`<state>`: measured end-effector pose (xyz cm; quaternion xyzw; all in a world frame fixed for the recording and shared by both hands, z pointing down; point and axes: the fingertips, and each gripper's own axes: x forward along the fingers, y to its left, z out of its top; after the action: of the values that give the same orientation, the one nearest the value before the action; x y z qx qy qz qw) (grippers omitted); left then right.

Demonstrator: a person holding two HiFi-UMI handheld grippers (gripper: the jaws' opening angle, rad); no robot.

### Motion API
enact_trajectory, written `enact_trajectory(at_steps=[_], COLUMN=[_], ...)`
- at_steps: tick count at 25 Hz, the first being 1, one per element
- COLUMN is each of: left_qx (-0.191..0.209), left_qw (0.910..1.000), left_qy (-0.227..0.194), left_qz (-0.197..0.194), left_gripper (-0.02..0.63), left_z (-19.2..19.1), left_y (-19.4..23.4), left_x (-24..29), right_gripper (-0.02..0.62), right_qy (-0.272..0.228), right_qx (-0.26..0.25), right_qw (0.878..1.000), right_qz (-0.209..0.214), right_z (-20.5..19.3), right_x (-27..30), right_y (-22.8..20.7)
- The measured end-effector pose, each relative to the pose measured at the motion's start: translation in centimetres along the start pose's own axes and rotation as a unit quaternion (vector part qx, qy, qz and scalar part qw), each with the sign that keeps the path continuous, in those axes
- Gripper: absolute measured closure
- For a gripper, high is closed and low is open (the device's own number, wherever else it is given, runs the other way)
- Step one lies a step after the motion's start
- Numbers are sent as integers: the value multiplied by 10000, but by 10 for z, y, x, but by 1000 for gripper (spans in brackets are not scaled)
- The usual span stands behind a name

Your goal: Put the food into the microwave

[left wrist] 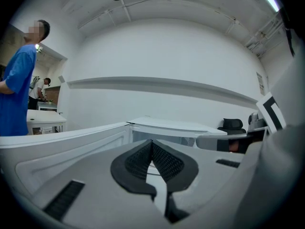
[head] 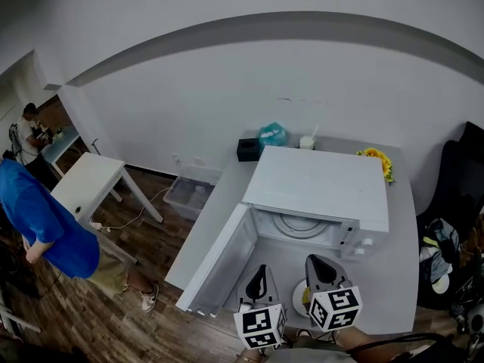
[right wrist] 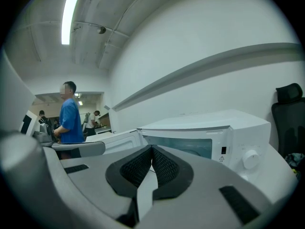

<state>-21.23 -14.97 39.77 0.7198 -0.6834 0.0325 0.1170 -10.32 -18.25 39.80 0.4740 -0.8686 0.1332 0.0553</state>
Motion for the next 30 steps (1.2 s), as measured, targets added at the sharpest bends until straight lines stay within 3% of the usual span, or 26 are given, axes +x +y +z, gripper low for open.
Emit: enact_trajectory(at_steps=[18, 24, 27, 30], left_qx=[-205, -425, -559, -574], left_qw=[9983, 9941, 9896, 9848], left_qy=[492, 946, 1250, 1562], left_qz=[-231, -322, -444, -490], left_gripper=[603, 601, 539, 531], left_z=[-34, -71, -94, -118], left_y=[-37, -43, -48, -50], left_x=[22, 29, 34, 37], right_gripper=[578, 575, 571, 554], right_qy=[300, 713, 938, 1168], right_qx=[179, 393, 522, 611], right_qw=[9994, 9965, 9937, 9905], right_qz=[19, -190, -312, -382], right_z=[-20, -57, -78, -99], right_x=[-4, -7, -10, -12], right_y=[-37, -58, -69, -78])
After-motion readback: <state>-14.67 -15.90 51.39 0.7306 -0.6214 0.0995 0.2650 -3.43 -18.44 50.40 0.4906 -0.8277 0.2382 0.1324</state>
